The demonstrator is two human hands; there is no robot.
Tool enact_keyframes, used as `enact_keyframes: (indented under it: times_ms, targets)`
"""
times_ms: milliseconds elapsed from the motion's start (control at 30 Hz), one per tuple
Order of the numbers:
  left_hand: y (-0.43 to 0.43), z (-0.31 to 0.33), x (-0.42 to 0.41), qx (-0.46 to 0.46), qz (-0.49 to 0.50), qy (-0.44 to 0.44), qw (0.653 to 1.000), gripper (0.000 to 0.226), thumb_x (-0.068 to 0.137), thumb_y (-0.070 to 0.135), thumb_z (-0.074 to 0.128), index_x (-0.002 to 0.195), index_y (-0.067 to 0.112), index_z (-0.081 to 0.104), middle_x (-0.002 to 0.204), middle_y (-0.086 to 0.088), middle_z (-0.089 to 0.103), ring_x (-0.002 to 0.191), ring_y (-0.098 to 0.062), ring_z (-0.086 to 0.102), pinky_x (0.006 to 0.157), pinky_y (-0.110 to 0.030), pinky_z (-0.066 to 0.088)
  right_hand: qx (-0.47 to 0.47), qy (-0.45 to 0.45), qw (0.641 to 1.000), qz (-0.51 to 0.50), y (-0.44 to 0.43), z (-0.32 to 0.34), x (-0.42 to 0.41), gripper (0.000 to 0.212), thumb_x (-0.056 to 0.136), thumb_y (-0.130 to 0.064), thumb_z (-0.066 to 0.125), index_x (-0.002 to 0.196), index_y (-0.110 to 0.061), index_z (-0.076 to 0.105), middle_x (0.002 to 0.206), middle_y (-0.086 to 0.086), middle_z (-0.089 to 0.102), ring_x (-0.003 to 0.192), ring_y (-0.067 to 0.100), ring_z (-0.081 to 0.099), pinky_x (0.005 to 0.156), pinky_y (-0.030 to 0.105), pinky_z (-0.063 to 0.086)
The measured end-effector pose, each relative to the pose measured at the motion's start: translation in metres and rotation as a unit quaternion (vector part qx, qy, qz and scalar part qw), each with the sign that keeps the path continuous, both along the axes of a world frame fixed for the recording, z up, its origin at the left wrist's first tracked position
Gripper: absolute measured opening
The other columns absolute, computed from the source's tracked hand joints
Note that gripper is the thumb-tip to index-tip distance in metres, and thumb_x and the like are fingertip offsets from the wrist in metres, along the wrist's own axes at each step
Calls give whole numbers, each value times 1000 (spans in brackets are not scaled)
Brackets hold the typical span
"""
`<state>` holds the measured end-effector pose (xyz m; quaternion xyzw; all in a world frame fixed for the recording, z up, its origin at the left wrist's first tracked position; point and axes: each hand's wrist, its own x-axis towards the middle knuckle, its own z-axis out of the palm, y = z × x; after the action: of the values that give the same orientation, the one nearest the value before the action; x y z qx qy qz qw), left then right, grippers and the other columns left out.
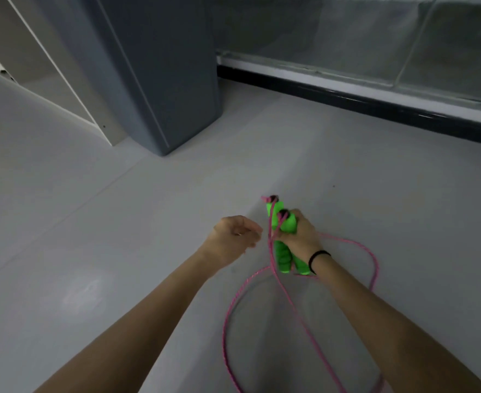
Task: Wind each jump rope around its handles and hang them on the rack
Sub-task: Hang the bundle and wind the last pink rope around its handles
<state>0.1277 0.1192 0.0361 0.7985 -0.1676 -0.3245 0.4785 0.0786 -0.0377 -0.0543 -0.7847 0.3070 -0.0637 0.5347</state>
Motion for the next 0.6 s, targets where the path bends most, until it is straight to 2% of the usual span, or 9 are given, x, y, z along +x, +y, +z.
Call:
enact_keyframes:
  times_ms: [100,133,200,267,333,400,467,533,600]
  targets:
    - [-15,9,-7,-31,-13,33,999,14,86,6,62,78,17,59,77,-5,60,73,-15,54,66,-19,45,106,-71,989,-75,0,34,2,39,63,-18,70,97,-8,53,91,13,67,84,30,65,79,43,54]
    - [-20,17,-11,-41,-19,32,998,10,83,10,67,82,16,59,78,-4,59,76,-16,54,71,-23,45,100,-80,989,-78,0,48,2,41,62,-20,70,97,-9,52,90,12,66,84,29,64,81,44,53]
    - [-26,26,-12,-37,-48,-9,998,33,73,15,78,97,16,56,80,3,61,76,-13,59,77,-26,50,61,-62,994,-61,-3,75,1,42,61,-26,72,96,-14,53,90,7,66,85,28,64,82,42,53]
    - [-29,36,-13,-16,-95,-64,993,37,71,9,78,101,13,57,77,7,60,68,-4,60,73,-24,55,37,-17,999,-15,-7,102,-5,50,50,-38,69,94,-17,59,92,7,69,87,28,65,82,41,54]
    - [-30,41,-7,3,-122,-126,985,23,79,0,67,101,3,64,73,3,60,54,4,56,62,-12,50,-28,67,996,47,-17,128,-19,42,52,-36,69,89,-16,62,89,9,68,84,27,65,75,34,52]
    - [-28,43,5,24,-59,-194,979,15,83,2,61,94,8,70,78,-1,62,59,6,56,56,-3,38,0,142,985,95,-29,154,-39,21,66,-23,70,82,-11,65,79,10,68,73,26,65,70,35,54]
    - [-25,50,14,31,75,-213,974,12,81,16,68,90,24,67,89,0,62,84,-12,60,69,-10,43,129,172,968,130,-34,174,-60,8,76,-13,65,75,-5,64,61,8,67,54,22,63,56,29,56]
    - [-23,62,16,117,139,-219,959,48,70,35,77,113,29,56,115,-1,54,115,-25,49,95,-36,40,249,123,952,127,-36,183,-72,12,83,-9,57,73,-5,62,55,6,65,46,18,62,48,22,53]
    - [-26,78,4,163,133,-233,950,81,60,38,84,128,23,42,129,-7,43,124,-29,38,100,-46,35,312,42,946,83,-38,183,-72,14,86,-10,53,75,-6,61,58,6,66,49,18,63,51,22,54]
